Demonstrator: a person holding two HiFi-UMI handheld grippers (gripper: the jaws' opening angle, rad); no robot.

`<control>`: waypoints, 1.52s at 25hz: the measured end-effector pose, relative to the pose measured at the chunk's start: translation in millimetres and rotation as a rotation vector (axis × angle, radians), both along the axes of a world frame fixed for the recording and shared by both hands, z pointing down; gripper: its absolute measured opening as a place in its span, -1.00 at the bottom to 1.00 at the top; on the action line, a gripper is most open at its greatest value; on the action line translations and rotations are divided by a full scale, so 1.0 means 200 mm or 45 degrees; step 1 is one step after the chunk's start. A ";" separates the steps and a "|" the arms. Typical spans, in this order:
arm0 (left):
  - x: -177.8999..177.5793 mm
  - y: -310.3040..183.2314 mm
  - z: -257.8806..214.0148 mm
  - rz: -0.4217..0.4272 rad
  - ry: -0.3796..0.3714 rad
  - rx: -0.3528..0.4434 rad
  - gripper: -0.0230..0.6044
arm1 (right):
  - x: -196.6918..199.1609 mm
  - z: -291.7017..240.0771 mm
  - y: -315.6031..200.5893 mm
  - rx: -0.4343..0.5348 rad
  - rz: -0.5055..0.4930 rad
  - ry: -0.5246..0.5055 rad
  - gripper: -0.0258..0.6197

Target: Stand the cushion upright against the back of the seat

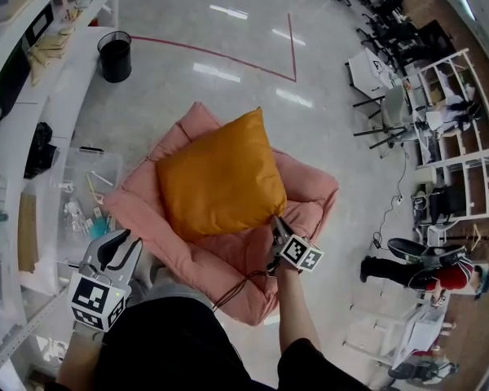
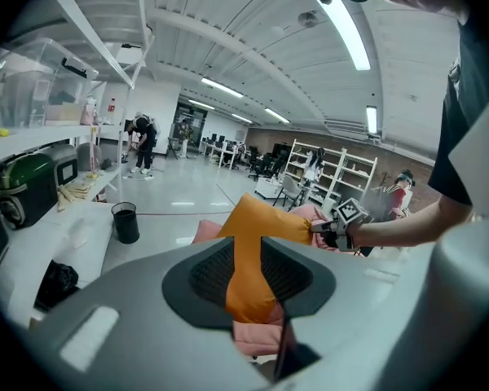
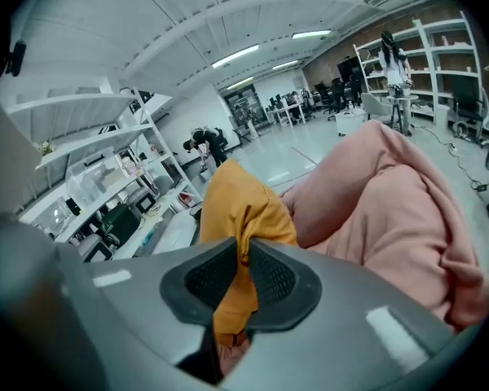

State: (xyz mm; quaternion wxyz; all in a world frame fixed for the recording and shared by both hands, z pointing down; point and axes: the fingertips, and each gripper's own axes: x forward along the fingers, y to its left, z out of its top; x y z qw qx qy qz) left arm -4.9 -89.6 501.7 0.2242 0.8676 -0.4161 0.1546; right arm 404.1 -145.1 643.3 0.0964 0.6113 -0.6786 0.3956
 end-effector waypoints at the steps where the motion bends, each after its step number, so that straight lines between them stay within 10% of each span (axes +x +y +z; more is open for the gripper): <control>1: 0.00 0.00 -0.01 0.011 0.005 0.006 -0.55 | 0.00 -0.01 0.05 -0.003 0.009 0.005 -0.77; 20: 0.07 0.09 -0.04 0.215 0.064 0.053 -0.55 | -0.11 -0.02 0.85 -0.083 0.288 -0.094 -0.76; 38: 0.15 0.08 -0.06 0.165 0.123 0.068 -0.56 | 0.19 -0.32 0.60 -0.046 0.192 0.142 -0.24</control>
